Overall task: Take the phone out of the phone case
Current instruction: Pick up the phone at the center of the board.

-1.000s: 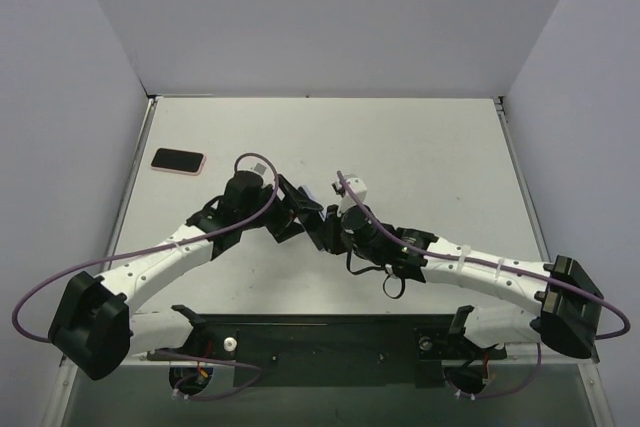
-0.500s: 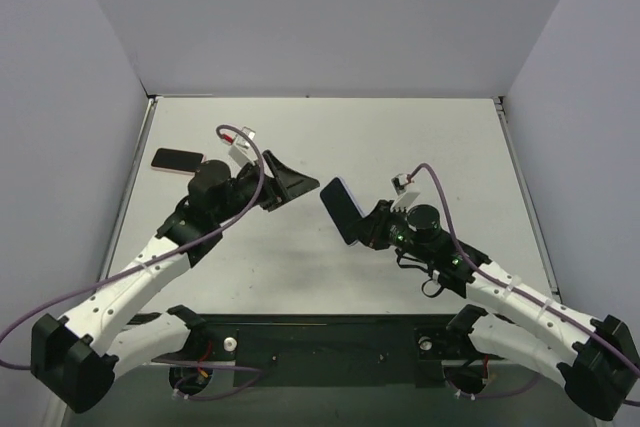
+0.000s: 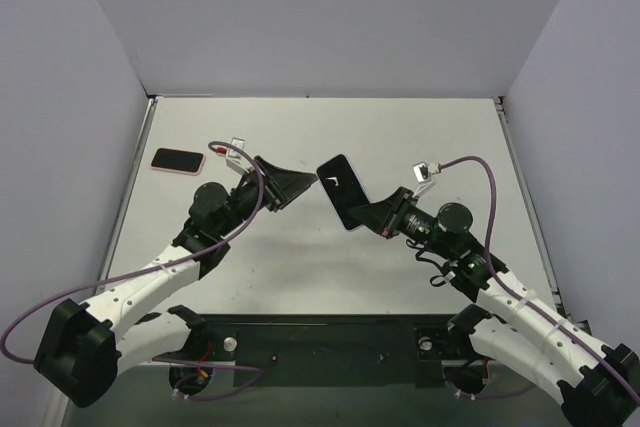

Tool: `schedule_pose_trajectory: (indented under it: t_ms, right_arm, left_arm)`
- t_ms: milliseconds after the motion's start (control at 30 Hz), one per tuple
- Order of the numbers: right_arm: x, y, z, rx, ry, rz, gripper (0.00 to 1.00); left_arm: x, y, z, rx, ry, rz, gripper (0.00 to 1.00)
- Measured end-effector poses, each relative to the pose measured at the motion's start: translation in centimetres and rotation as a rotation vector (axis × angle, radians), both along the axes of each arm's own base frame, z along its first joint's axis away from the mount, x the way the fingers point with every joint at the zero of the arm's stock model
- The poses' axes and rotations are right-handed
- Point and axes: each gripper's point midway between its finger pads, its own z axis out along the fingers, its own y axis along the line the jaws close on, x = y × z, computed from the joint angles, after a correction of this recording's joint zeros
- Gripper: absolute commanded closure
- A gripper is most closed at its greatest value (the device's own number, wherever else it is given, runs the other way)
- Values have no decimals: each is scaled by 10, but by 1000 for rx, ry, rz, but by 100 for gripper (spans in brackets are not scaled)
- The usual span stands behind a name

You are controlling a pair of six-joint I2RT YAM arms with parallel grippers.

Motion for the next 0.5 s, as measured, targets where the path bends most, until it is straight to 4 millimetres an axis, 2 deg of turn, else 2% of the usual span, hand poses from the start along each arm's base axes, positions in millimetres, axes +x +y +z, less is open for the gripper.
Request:
schedule_pose_trajectory:
  t_ms: [133, 367, 500]
  right_arm:
    - [-3, 7, 12, 67, 0, 37, 100]
    - [-9, 18, 23, 124, -5, 91, 100]
    - [-13, 26, 27, 147, -7, 123, 100]
  left_arm:
    - [-1, -10, 17, -78, -51, -50, 23]
    - [-2, -30, 27, -129, -71, -157, 36]
    - [-4, -36, 34, -160, -88, -201, 49]
